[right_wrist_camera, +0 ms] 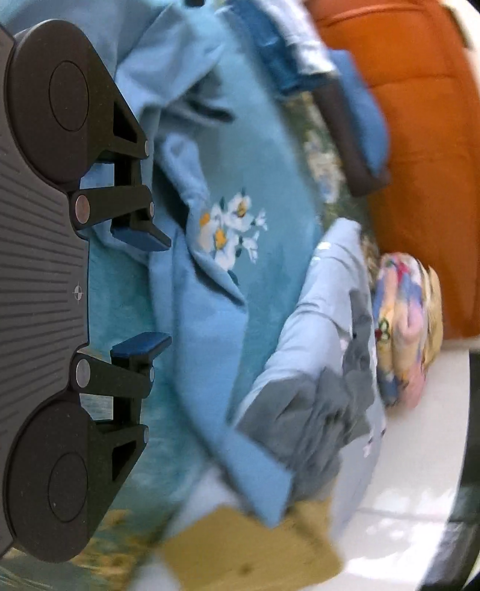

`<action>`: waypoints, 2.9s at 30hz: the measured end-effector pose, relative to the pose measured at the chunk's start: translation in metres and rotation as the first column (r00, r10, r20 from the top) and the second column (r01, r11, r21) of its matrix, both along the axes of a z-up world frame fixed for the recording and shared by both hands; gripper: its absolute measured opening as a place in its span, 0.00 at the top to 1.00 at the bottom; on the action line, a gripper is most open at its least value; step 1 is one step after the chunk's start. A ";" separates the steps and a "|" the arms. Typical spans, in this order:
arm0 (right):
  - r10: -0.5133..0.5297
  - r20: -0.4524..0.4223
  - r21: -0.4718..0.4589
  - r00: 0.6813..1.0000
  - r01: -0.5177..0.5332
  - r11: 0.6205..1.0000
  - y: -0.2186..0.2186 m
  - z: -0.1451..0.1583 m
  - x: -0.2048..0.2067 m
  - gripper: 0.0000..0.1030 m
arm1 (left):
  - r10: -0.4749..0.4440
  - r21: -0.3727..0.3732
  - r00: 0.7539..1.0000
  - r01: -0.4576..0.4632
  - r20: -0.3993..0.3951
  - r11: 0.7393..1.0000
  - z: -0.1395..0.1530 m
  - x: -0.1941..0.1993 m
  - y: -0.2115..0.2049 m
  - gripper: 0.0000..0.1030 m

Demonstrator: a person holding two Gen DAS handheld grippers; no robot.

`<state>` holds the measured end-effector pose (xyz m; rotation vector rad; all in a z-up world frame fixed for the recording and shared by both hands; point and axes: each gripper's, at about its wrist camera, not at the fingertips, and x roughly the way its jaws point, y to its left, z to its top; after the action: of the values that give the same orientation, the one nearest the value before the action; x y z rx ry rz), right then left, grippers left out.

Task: Fold clothes

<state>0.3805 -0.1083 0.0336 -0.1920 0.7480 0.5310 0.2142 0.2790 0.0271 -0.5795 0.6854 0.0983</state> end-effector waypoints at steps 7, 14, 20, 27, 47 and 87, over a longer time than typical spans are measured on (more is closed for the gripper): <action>0.229 0.123 -0.282 0.966 -0.187 0.941 0.050 -0.017 0.002 0.30 | -0.054 -0.012 0.998 0.054 -0.030 0.998 -0.017 0.026 0.001 0.55; 0.357 0.138 -0.339 0.924 -0.294 0.893 0.075 -0.028 0.009 0.37 | -0.105 -0.069 0.993 0.102 -0.045 0.992 -0.036 0.055 0.001 0.53; 0.372 0.091 -0.306 0.924 -0.329 0.893 0.087 -0.034 0.019 0.75 | -0.128 -0.088 0.991 0.125 -0.033 0.988 -0.041 0.066 -0.002 0.61; 0.206 0.102 -0.133 0.973 -0.192 0.972 0.074 -0.011 0.028 0.94 | -0.110 -0.052 0.994 0.110 0.017 0.993 -0.024 0.057 -0.008 0.93; -0.137 0.489 0.175 0.862 0.057 0.983 -0.031 0.179 -0.043 0.94 | -0.186 0.199 0.908 0.118 0.376 0.973 0.183 -0.013 -0.062 0.93; -0.350 0.185 0.122 0.918 0.332 0.935 -0.111 0.116 -0.046 0.94 | -0.276 0.126 0.949 0.258 0.151 0.958 0.090 -0.012 -0.113 0.93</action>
<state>0.3349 -0.2197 0.1495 -0.0297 0.5400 0.2057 0.2024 0.1660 0.1170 -0.3839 0.5856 -0.1659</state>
